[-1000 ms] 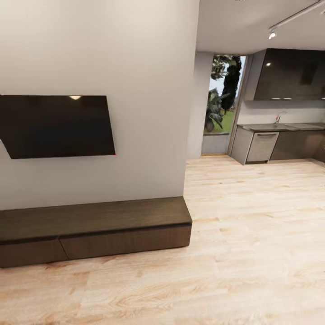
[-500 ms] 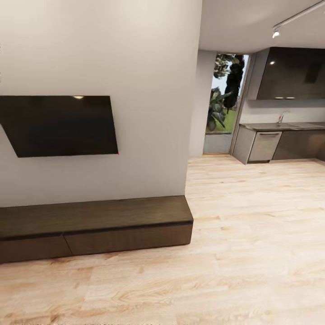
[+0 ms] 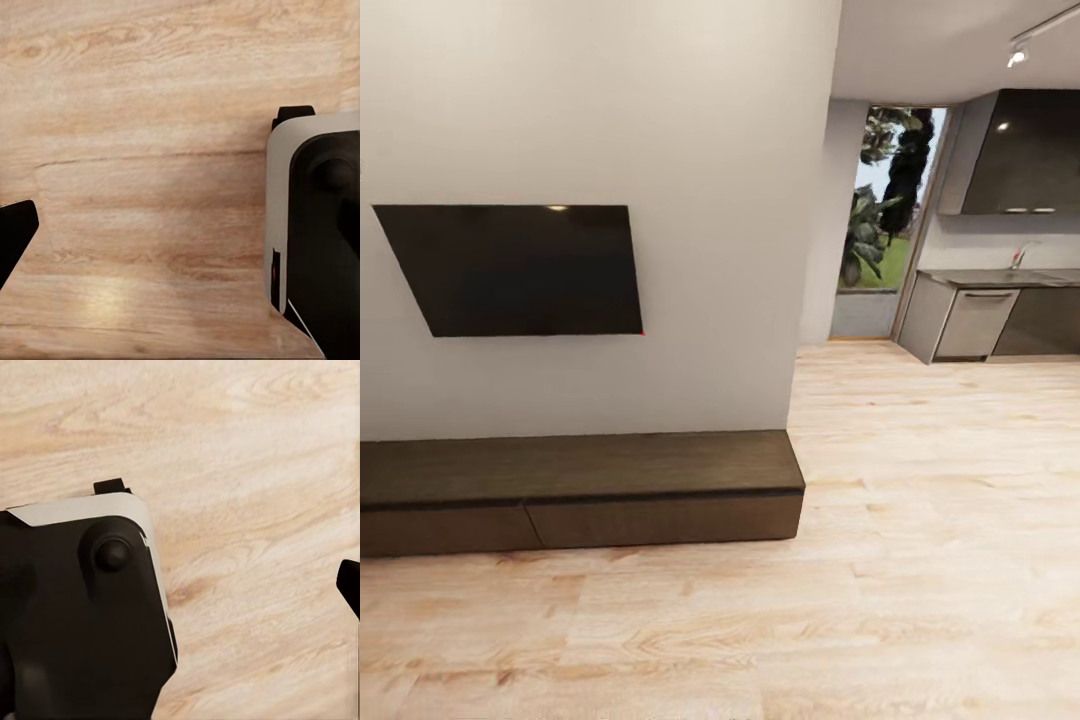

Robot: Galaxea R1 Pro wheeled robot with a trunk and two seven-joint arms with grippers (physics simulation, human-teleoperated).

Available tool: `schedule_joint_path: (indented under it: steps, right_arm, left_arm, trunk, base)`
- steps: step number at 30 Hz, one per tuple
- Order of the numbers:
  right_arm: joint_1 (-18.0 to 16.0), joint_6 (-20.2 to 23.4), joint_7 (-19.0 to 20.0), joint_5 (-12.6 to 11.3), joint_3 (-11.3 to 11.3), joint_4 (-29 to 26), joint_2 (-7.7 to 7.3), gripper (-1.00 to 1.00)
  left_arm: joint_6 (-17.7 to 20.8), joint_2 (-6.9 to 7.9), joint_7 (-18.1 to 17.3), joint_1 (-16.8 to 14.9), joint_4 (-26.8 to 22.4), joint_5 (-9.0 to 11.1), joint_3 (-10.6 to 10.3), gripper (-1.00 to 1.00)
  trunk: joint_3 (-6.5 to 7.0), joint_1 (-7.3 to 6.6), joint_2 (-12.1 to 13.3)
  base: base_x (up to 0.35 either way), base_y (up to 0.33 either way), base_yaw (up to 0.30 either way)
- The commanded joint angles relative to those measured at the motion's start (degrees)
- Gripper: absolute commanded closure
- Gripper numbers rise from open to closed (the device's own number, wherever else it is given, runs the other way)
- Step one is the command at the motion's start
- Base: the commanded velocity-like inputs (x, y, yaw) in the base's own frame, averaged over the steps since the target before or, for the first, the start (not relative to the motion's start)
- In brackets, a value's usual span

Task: Place each of the two pumpkins and all three candles from the living room inside a cabinet in the living room (use any cabinet), then make sure every cabinet is closed, and position the cauldron so it is next to a table in the living room.

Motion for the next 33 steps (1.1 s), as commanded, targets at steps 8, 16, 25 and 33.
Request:
schedule_joint_path:
  steps: [8, 16, 25, 33]
  right_arm:
    - [0.0, -0.3, -0.1, -0.6, 0.4, 0.8, -0.20, -1.00]
    - [0.0, -0.1, -0.1, -0.3, 0.5, 0.8, -0.40, -1.00]
    - [0.0, -0.1, -0.1, -0.1, 0.6, 0.9, -0.63, -1.00]
    - [0.2, -0.1, -0.1, -0.3, 0.6, 0.9, -0.73, -1.00]
  left_arm:
    - [-0.1, -1.15, 0.5, 0.0, -0.1, 0.3, -0.5, -1.00]
    - [-0.6, -1.57, 0.7, 0.0, -0.2, 0.6, -0.4, -1.00]
    - [-0.8, -1.67, 0.7, -0.1, -0.3, 0.6, -0.3, -1.00]
    - [-0.8, -1.68, 0.7, 0.0, -0.3, 0.5, -0.3, -1.00]
  trunk:
    - [-0.56, 0.02, -0.1]
    - [-0.63, 0.02, -0.1]
    - [-0.64, 0.02, -0.1]
    - [-0.64, 0.02, -0.1]
  base:
    - [0.000, 0.000, 0.118]
    - [0.000, 0.000, 0.019]
    - [0.000, 0.000, 0.001]
    - [0.000, 0.000, 0.000]
